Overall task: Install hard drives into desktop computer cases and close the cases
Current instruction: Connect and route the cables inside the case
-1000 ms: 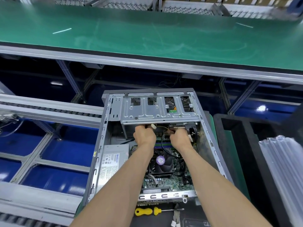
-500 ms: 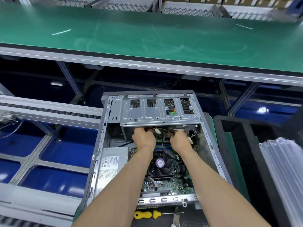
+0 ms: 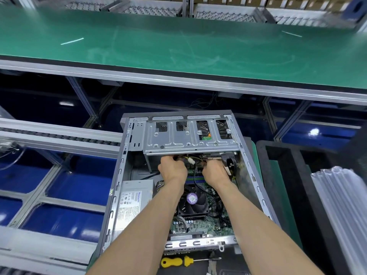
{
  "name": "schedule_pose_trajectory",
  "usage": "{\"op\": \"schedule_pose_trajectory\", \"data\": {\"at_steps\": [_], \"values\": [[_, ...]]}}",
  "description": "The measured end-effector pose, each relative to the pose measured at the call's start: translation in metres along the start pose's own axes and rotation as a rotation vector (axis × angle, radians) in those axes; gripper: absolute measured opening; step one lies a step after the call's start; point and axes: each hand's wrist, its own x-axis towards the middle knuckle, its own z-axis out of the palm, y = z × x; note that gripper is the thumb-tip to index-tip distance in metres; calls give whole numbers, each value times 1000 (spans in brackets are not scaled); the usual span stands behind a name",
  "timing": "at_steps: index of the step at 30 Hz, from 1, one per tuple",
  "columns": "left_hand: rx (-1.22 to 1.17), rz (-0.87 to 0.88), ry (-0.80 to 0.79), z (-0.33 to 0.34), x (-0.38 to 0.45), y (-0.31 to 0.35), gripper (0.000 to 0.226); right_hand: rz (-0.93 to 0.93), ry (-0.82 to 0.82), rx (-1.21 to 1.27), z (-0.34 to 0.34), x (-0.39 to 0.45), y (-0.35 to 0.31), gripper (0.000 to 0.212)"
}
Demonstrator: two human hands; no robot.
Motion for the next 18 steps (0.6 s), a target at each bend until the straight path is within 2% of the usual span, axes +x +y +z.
{"op": "schedule_pose_trajectory", "data": {"at_steps": [4,7,10,18], "values": [[-10,6,1,-1,-2,0,24,-6,7,-56,1,0,-2,27],[-25,-6,1,-1,-2,0,23,-6,16,-9,0,-1,-2,22],[-30,-7,0,-2,-3,1,25,-28,18,35,0,0,-1,26],[-21,-11,8,-1,-3,1,28,10,20,13,2,2,-1,16]]}}
